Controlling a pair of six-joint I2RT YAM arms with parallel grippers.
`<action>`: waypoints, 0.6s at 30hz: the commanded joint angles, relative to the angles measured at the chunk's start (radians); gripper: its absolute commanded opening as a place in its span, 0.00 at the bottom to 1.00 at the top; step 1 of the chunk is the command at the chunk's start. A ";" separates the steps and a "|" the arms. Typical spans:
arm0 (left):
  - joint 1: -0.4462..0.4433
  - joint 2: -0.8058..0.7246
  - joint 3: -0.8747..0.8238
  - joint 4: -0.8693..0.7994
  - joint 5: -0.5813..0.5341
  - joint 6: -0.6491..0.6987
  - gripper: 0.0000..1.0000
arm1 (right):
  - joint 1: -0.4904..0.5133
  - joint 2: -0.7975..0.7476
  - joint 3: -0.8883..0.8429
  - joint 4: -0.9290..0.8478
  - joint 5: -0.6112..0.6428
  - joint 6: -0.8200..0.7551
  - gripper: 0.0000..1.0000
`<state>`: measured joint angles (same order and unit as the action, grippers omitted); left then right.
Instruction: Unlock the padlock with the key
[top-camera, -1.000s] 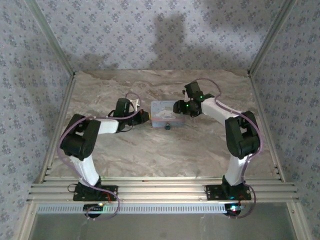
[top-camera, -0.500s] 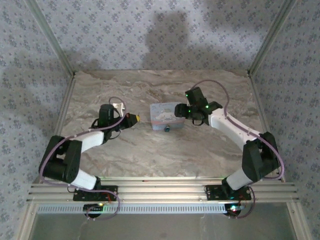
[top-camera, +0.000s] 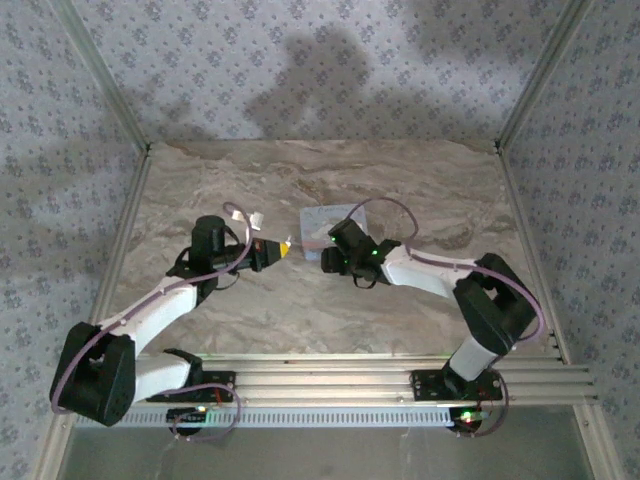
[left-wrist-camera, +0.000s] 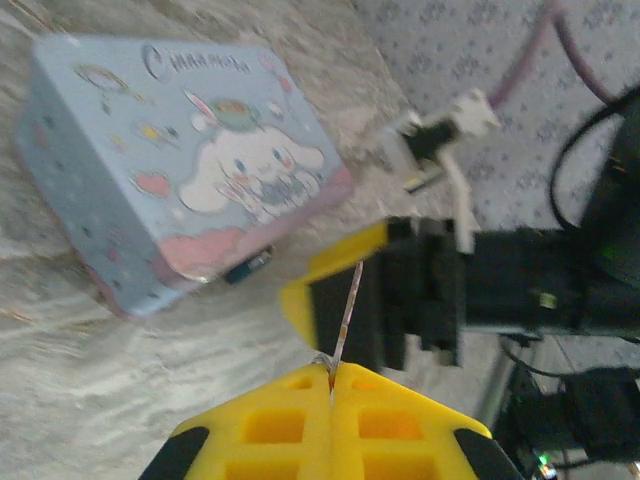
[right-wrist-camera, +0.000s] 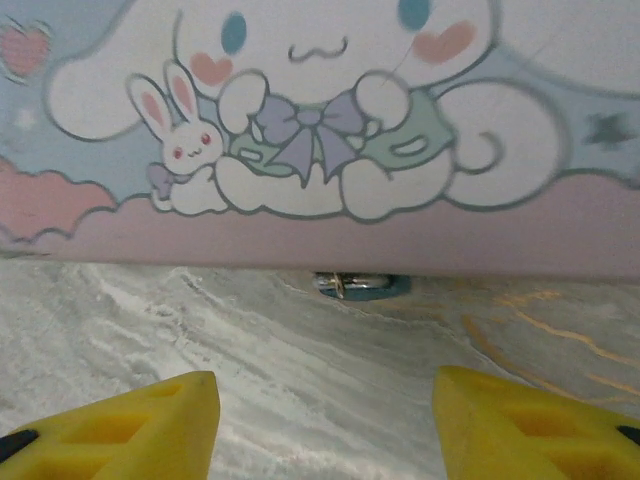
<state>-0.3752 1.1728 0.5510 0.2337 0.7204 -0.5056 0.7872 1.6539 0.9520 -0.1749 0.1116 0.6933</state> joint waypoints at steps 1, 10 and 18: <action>-0.013 -0.012 -0.017 -0.052 0.043 -0.002 0.00 | 0.024 0.059 0.053 0.053 0.046 0.041 0.58; -0.013 -0.023 -0.019 -0.106 0.033 0.015 0.00 | 0.035 0.139 0.091 0.010 0.168 0.093 0.53; -0.013 -0.021 -0.015 -0.122 0.022 0.032 0.00 | 0.037 0.155 0.083 -0.003 0.240 0.121 0.51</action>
<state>-0.3847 1.1721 0.5373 0.1257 0.7334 -0.4976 0.8188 1.7939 1.0203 -0.1524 0.2886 0.7876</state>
